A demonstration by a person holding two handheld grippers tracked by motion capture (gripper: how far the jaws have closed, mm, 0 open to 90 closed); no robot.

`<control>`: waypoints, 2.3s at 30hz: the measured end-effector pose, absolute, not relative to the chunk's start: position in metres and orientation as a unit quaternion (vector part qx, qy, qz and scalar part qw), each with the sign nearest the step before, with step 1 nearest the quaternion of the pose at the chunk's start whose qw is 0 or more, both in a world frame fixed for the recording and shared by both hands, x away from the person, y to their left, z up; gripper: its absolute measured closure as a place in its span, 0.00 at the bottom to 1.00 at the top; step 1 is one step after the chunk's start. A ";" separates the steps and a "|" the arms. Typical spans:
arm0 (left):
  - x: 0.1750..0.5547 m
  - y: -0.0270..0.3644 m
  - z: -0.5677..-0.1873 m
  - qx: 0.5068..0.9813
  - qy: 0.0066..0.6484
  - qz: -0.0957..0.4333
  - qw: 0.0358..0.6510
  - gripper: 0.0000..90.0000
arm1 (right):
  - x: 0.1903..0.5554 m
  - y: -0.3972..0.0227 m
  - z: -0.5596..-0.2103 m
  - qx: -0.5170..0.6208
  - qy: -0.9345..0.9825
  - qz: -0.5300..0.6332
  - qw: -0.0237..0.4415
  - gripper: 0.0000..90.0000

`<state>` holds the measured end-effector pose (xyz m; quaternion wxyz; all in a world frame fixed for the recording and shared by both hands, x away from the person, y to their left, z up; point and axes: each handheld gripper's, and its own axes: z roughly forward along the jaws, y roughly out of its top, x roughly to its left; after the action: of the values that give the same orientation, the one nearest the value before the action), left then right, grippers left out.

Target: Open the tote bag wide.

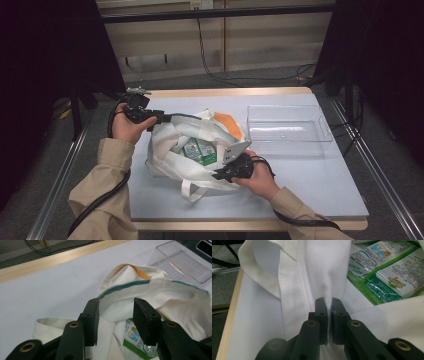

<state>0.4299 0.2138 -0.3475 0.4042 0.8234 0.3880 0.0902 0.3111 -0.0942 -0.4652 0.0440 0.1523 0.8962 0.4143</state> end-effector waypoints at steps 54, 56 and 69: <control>0.440 0.201 -0.439 0.849 0.416 0.083 0.314 0.99 | 0.301 -0.097 -0.472 0.133 0.899 0.415 0.040 0.97; 0.441 0.201 -0.440 0.847 0.420 0.082 0.315 0.99 | 0.301 -0.096 -0.474 0.135 0.899 0.415 0.037 0.97; 0.426 0.202 -0.426 0.843 0.398 0.067 0.354 0.85 | 0.310 -0.100 -0.457 0.148 0.894 0.421 0.045 0.80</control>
<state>0.4258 0.2016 -0.4260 0.3544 0.8433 0.3985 0.0670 0.3100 -0.1003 -0.4566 0.0454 0.1475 0.8939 0.4208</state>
